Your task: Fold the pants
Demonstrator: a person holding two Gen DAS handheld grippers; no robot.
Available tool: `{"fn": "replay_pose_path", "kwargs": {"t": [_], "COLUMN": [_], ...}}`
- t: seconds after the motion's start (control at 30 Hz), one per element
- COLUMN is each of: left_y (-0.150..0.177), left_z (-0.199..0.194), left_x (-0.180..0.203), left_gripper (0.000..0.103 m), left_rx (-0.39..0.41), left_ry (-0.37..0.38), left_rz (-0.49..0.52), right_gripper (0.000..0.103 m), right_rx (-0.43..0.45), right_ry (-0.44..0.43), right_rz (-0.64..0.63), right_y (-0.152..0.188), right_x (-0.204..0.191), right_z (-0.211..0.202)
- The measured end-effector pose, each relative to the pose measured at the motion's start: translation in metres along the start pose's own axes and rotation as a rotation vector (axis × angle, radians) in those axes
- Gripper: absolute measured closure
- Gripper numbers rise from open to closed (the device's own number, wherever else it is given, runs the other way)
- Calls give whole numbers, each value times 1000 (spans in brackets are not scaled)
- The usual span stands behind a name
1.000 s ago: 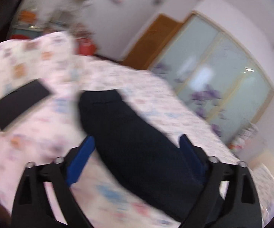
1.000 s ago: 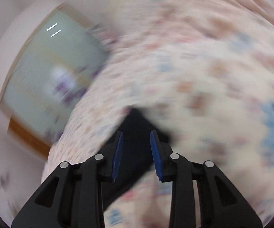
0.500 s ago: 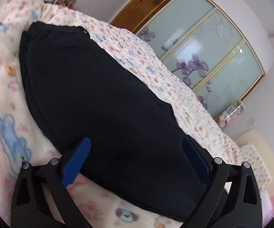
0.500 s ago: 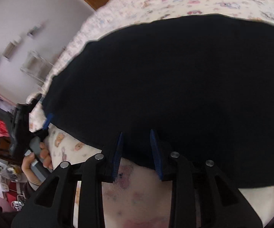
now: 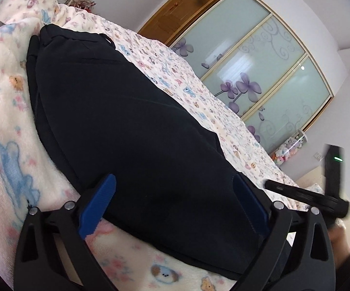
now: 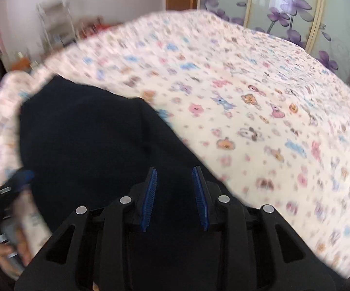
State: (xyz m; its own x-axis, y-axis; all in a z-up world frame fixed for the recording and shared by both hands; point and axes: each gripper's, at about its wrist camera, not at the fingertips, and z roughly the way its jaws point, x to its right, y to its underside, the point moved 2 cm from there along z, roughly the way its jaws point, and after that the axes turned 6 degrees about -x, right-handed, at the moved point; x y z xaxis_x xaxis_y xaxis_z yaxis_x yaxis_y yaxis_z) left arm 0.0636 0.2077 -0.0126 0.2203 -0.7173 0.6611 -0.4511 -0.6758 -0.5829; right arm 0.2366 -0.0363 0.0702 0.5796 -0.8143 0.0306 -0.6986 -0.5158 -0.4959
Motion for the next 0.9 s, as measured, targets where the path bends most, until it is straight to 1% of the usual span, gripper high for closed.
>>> {"fn": "replay_pose_path", "kwargs": {"t": [0.07, 0.1, 0.13, 0.17, 0.23, 0.27, 0.37, 0.4, 0.43, 0.47, 0.5, 0.53, 0.57, 0.6, 0.63, 0.67, 0.7, 0.73, 0.77, 0.8, 0.83, 0.87, 0.9], "left_y": [0, 0, 0, 0, 0, 0, 0, 0, 0, 1, 1, 1, 1, 2, 2, 2, 3, 4, 4, 4, 3, 3, 3], "left_z": [-1, -1, -1, -2, -3, -3, -3, -3, -3, -3, -3, -3, -3, -3, -3, -3, -3, -4, -4, -5, -5, -5, -6], "left_x": [-1, 0, -1, -1, -1, -1, -2, -2, -1, -2, -2, -2, -1, -1, 0, -1, -1, -1, 0, 0, -1, -2, -2], "left_gripper": [6, 6, 6, 6, 6, 6, 6, 6, 6, 6, 6, 6, 6, 6, 6, 6, 6, 6, 6, 6, 6, 6, 6], "left_rx": [-1, 0, 0, -1, -1, -1, 0, 0, -1, -1, 1, 1, 2, 3, 4, 4, 6, 8, 8, 9, 10, 10, 11], "left_ry": [10, 13, 18, 21, 28, 30, 35, 36, 35, 35, 35, 37, 38, 37, 34, 31, 28, 26, 25, 26, 29, 32, 34], "left_rz": [-3, -4, -6, -8, -11, -12, -14, -14, -14, -14, -16, -18, -18, -18, -17, -16, -16, -15, -15, -16, -18, -20, -21], "right_gripper": [70, 70, 73, 85, 95, 97, 100, 100, 100, 103, 103, 103, 103, 103, 103, 103, 103, 103, 103, 103, 100, 90, 85], "right_rx": [-104, -160, -209, -238, -221, -200, -89, -31, 2, 17, 21, 9, 2, 48, 122, 166, 199, 201, 180, 156, 127, 90, 44], "right_ry": [-11, -18, -24, -36, -11, -6, -7, -3, -4, 8, 132, 145, 107, 36, -46, -107, -186, -262, -355, -412, -465, -457, -394], "right_rz": [15, 25, 36, 37, 14, 21, 159, 229, 278, 315, 328, 324, 342, 397, 421, 420, 403, 384, 366, 359, 356, 364, 376], "right_y": [-1, 1, 6, 14, 24, 27, 27, 26, 27, 27, 29, 31, 33, 35, 36, 33, 26, 20, 13, 9, 7, 7, 9], "right_x": [14, 7, 8, 8, 3, 4, 23, 36, 44, 49, 56, 60, 63, 68, 68, 64, 57, 48, 38, 30, 22, 16, 13], "right_z": [25, 37, 44, 48, 41, 36, 17, 11, 8, 8, 11, 15, 16, 9, -2, -9, -13, -13, -8, -4, 4, 17, 29]}}
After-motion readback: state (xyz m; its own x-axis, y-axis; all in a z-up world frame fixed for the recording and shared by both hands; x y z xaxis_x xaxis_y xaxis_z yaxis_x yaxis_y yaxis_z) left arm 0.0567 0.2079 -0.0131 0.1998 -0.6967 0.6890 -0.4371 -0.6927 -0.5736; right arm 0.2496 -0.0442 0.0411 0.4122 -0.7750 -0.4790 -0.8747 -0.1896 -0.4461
